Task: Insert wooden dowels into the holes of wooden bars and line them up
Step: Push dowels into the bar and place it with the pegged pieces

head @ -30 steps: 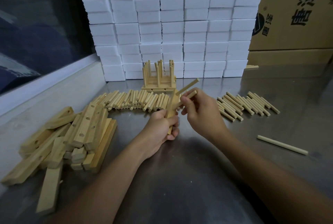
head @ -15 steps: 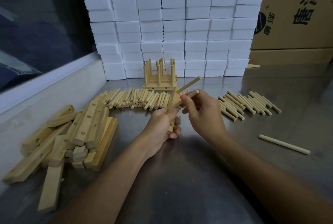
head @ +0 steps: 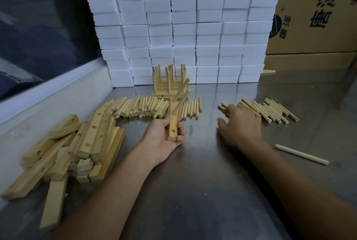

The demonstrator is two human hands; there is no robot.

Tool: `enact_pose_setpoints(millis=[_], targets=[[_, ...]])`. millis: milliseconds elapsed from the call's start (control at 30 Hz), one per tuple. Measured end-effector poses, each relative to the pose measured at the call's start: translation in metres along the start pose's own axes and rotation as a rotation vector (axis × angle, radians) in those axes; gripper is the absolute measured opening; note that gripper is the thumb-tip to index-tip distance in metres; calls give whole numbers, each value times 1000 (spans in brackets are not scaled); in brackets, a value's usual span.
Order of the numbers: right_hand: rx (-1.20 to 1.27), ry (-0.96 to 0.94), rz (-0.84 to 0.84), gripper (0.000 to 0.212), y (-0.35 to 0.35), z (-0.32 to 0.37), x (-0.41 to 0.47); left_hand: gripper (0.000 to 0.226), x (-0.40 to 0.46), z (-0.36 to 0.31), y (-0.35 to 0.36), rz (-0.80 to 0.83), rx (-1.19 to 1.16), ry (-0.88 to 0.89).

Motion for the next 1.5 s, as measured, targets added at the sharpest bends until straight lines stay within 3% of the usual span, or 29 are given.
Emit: enact_pose_setpoints(millis=[133,467,667,833,1167,1500], targets=[[-157,88,11,21,-1,-12,2,31,-1,0,0,12,7,1],[-40,34,22,16,3,-8,6,31,-3,0,1,-5,11,4],[162,4,-10,49,-2,5,7,30,-3,0,1,1,6,8],[378,3,-55,24,2,13,1,29,-3,0,1,5,4,7],[477,-16,-86,25,4,16,-2,28,-2,-2,2,26,-19,28],[754,54,-35,16,8,25,-8,29,2,-1,1,39,-111,99]])
Point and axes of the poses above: each hand's wrist, its own x-axis towards the middle knuckle, its own y-axis out of the palm, z = x × y, the point moved 5 cm from there along x, towards the middle knuckle, and after that the axes turned 10 degrees about -z, right-handed, at the moved point
